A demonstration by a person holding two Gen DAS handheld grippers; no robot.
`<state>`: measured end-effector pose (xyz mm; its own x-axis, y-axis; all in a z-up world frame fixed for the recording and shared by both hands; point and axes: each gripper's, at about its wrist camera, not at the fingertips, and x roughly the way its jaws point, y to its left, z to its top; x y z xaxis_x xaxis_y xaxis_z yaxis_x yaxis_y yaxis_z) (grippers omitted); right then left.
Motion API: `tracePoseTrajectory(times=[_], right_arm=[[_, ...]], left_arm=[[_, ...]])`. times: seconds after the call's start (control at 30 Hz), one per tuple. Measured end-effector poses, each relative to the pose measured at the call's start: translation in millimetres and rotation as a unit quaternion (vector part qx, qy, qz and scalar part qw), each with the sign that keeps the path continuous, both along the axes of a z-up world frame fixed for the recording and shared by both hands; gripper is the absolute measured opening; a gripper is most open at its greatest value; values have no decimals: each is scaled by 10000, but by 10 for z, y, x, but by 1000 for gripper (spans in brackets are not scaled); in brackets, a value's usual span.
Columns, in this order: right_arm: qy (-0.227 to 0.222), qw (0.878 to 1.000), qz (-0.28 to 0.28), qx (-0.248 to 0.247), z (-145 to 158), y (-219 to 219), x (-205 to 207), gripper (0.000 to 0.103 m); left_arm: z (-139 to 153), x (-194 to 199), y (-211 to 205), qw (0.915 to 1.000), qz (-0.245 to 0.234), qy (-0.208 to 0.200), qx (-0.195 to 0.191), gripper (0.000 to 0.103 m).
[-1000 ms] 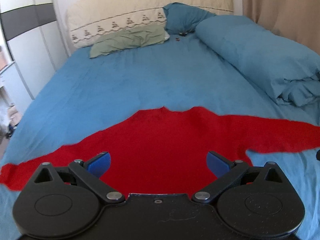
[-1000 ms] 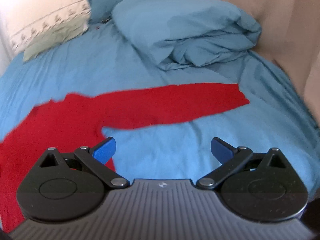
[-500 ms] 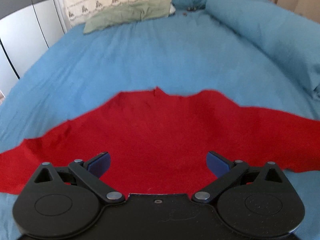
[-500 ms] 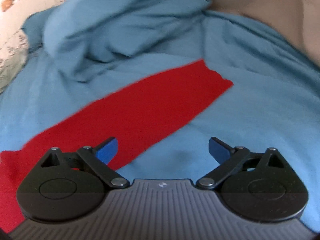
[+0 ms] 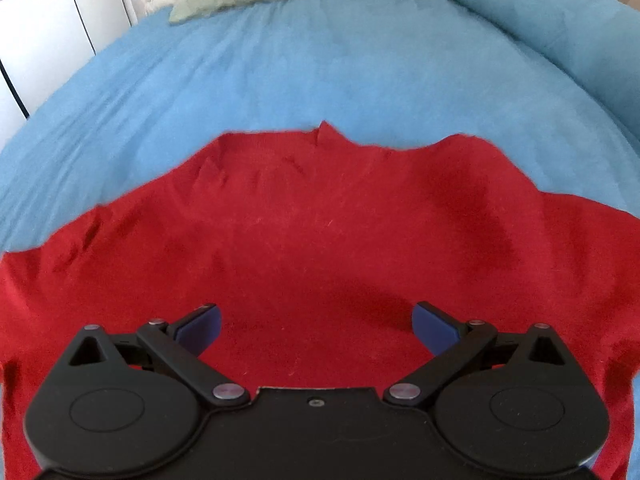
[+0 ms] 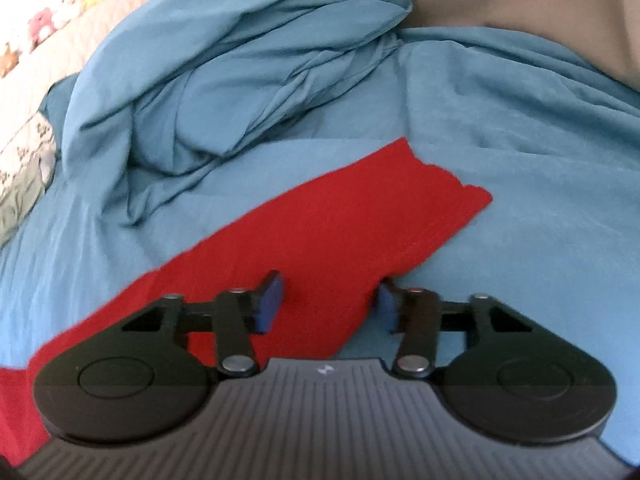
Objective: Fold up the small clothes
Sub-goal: 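Move the right tool to the sweater sleeve and grasp its cuff, then carry the sleeve across the sweater body with the right tool and release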
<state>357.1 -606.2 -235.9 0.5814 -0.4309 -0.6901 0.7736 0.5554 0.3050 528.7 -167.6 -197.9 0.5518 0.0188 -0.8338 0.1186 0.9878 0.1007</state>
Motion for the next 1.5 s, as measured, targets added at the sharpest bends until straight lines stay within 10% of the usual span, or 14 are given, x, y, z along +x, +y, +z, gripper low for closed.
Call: tracePoseTrajectory(times=[0.13,0.5,0.77,0.9,1.03,1.4,1.5], right_arm=[[35,9999,57,74,31,-99,52,24],[-681,9861,1436,-482,944,678,566,22],[-1483,9065,3828,-985,1779,2467,1247,22],[-1228,8404,5127,-1258,1427,3657,1466,21],[-649,7970,5840,-1398,706,4475,1476,21],[-56,7857,6035,-1356,91,4864,1276,26],[42,7735,6195,-1338,160,4843,1339,59]], left_arm=[[-60,139,94,9992,39,339,-227,103],[170,236,207,9978,-124,632,-147,103],[684,79,1143,9986,109,349,-387,103],[713,-37,1683,9986,411,187,275,103],[617,-198,2142,9984,478,268,124,103],[507,-233,2254,9979,402,383,-337,103],[648,-212,2140,9975,247,367,-555,103]])
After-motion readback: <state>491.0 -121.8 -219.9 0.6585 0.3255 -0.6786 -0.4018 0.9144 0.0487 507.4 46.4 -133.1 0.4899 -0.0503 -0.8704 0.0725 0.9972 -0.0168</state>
